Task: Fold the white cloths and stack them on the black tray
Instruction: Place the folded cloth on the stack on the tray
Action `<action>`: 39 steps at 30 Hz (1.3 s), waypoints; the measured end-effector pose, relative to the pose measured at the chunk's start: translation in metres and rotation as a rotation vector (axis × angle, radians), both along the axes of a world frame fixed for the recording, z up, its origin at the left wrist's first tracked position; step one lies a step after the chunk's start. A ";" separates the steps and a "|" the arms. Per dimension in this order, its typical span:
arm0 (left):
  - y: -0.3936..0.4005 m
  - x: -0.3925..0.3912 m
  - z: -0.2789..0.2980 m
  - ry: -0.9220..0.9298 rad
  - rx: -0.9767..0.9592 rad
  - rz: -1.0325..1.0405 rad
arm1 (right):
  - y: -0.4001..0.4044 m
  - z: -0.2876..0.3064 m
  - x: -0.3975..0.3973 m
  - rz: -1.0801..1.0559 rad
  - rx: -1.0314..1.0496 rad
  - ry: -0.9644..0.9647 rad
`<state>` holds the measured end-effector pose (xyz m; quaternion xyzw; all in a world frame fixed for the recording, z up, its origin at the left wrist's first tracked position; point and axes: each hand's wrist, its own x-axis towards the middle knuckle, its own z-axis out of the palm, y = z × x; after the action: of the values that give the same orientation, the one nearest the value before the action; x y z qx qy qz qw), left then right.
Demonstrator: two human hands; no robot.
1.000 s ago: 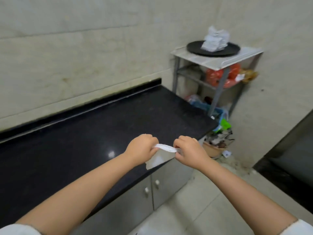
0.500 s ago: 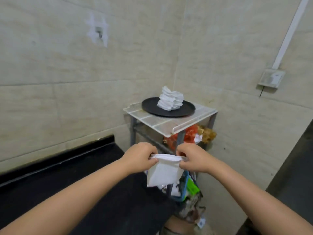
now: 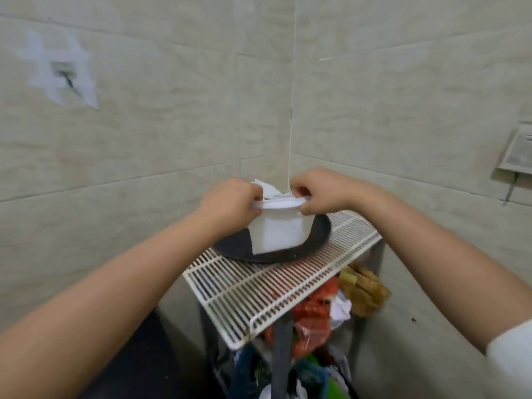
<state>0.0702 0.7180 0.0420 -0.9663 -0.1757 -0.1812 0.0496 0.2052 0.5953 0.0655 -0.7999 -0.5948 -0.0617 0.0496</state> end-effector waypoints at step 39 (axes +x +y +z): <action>0.081 0.219 -0.079 -0.725 -1.311 0.724 | 0.189 -0.150 0.252 -0.092 0.101 1.862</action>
<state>0.2894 0.7990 -0.0373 -0.5647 -0.5507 -0.3149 -0.5278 0.4577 0.7846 -0.0843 -0.5469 -0.2800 0.5764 0.5387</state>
